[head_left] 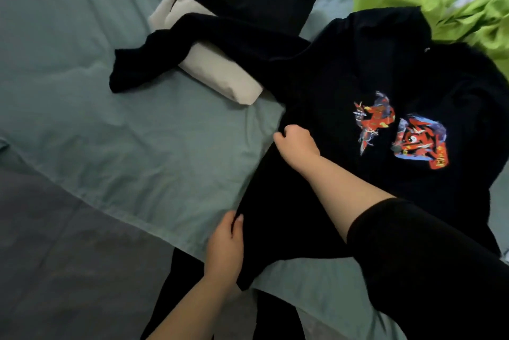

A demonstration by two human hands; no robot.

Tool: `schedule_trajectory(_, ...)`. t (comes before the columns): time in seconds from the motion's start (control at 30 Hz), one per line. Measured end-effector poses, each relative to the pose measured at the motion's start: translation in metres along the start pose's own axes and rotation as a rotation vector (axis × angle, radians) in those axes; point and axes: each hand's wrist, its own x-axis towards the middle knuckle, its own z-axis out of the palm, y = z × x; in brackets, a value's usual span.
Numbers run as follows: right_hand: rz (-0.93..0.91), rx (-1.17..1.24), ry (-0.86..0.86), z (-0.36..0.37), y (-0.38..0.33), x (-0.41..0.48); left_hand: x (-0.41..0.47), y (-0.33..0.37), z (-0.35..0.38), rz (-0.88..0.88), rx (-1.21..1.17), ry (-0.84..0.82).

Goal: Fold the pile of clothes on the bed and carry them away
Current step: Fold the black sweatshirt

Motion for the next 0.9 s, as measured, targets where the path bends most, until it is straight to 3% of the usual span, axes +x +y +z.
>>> schedule_trajectory(0.07, 0.005, 0.198, 0.045, 0.003, -0.001, 0.004, 0.012, -0.007, -0.020, 0.034, 0.052, 0.040)
schedule_trajectory(0.17, -0.002, 0.271, 0.026, 0.011, -0.002, 0.003, 0.034, -0.007, -0.041, 0.100, 0.170, 0.029)
schedule_trajectory(0.23, -0.001, 0.330, -0.009, 0.012, -0.001, -0.001, 0.047, -0.001, -0.046, 0.090, 0.196, 0.019)
schedule_trajectory(0.33, 0.015, 0.609, -0.033, 0.007, 0.014, -0.028, 0.049, 0.014, -0.045, 0.035, 0.271, 0.040)
schedule_trajectory(0.4, 0.057, 0.811, -0.033, 0.006, 0.039, -0.061, 0.035, 0.024, -0.039, 0.139, 0.472, 0.187)
schedule_trajectory(0.47, 0.166, 1.038, -0.093, 0.007, 0.076, -0.099, 0.014, 0.034, -0.028, 0.355, 0.552, 0.290)
schedule_trajectory(0.53, 0.342, 1.205, -0.168, 0.007, 0.119, -0.136, -0.007, 0.040, -0.011, 0.477, 0.497, 0.114)
schedule_trajectory(0.57, 0.440, 1.256, -0.173, 0.007, 0.141, -0.152, -0.016, 0.040, 0.000, 0.425, 0.455, -0.056)
schedule_trajectory(0.63, 0.628, 1.350, -0.096, 0.007, 0.181, -0.172, -0.029, 0.039, 0.026, 0.195, 0.386, -0.367)
schedule_trajectory(0.7, 0.770, 1.488, 0.020, 0.008, 0.213, -0.176, -0.037, 0.039, 0.052, -0.050, 0.264, -0.566)
schedule_trajectory(0.83, 0.797, 1.749, 0.215, -0.004, 0.247, -0.146, -0.052, 0.041, 0.093, -0.263, 0.206, -0.900)
schedule_trajectory(0.9, 0.750, 1.784, 0.291, -0.017, 0.248, -0.124, -0.060, 0.039, 0.110, -0.318, 0.181, -0.943)
